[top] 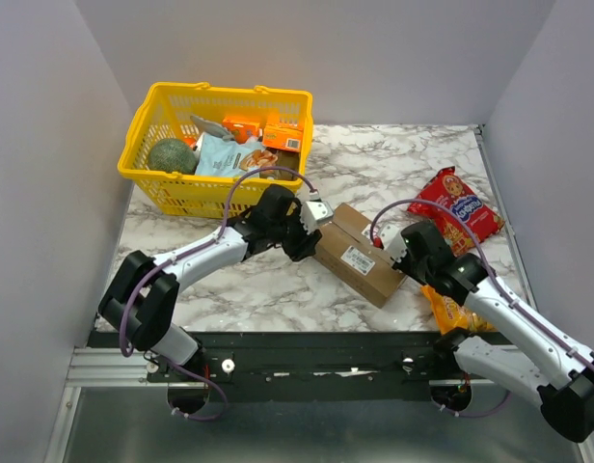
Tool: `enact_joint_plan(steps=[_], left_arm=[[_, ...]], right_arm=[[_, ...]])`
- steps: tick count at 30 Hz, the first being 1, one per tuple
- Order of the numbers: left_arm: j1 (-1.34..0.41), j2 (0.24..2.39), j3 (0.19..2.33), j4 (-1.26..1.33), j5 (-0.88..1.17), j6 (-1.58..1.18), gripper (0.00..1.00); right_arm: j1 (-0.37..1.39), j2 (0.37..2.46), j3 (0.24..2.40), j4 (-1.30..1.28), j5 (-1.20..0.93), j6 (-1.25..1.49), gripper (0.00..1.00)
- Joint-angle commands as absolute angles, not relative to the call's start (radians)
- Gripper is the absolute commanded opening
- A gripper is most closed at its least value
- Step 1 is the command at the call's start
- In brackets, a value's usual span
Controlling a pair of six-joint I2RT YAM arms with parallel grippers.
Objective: Unpack the express box
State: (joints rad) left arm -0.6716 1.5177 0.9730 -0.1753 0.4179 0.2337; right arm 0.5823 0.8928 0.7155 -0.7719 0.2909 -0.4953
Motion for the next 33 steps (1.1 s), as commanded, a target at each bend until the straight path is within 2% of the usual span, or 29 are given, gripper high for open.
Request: enact_joint_plan(steps=[1, 8, 18, 27, 33], left_arm=[[-0.675, 1.500, 0.920, -0.219, 0.468, 0.323, 0.58], [-0.675, 1.457, 0.847, -0.236, 0.465, 0.388, 0.57], [-0.651, 1.352, 0.799, -0.328, 0.566, 0.402, 0.50], [-0.557, 1.272, 0.888, -0.261, 0.371, 0.051, 0.52], [-0.540, 1.328, 0.896, -0.217, 0.368, -0.150, 0.54]], right_arm=[[0.578, 0.931, 0.755, -0.660, 0.242, -0.537, 0.00], [0.578, 1.002, 0.788, -0.601, 0.189, -0.552, 0.01], [0.571, 1.063, 0.812, -0.535, 0.219, -0.549, 0.00], [0.457, 1.035, 0.856, -0.623, 0.184, -0.402, 0.01], [0.354, 1.035, 0.910, -0.656, 0.108, -0.269, 0.00]])
